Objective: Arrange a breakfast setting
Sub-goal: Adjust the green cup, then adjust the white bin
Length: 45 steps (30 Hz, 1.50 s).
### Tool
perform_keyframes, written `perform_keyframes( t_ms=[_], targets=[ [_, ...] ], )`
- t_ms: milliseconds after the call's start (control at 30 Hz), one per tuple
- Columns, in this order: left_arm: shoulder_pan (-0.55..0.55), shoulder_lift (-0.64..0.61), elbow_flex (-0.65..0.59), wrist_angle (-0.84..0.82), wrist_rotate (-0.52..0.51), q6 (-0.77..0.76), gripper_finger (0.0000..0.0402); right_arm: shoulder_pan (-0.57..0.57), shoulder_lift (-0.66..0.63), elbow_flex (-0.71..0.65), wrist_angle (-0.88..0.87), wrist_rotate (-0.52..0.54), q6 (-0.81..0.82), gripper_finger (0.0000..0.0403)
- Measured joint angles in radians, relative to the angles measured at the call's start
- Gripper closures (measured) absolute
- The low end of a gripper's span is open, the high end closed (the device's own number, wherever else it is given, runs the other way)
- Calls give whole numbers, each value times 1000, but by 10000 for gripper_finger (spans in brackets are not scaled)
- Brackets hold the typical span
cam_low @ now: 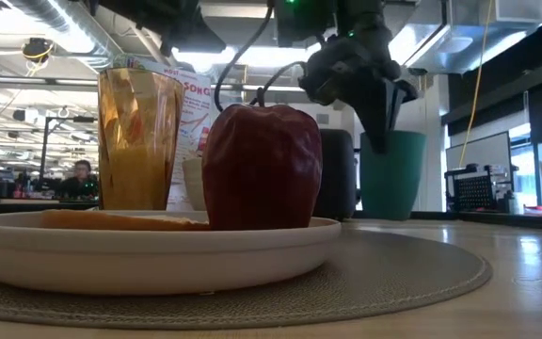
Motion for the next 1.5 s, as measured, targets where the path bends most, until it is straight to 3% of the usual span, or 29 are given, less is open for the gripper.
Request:
perform_keyframes(
  t_ms=[300, 500, 667, 833, 1133, 1500],
  targets=[
    [-4, 0, 0, -50, 0, -2, 312, -162, -2, -5, -56, 120, -147, 403],
    [-4, -11, 0, -114, 0, -3, 312, -271, -3, -47, -83, 116, -246, 403],
    [-4, -17, 1, -165, -1, -8, 312, -289, -4, -72, -84, 67, -277, 396],
    [-4, -17, 1, -176, -49, -106, 312, -291, -3, -75, -79, 80, -296, 351],
    [18, -17, 1, -174, -61, -81, 312, -289, -6, -75, -85, 94, -295, 248],
    [21, -17, 1, -175, -60, -88, 312, -275, -166, -75, -102, 76, -229, 224]
  ],
)
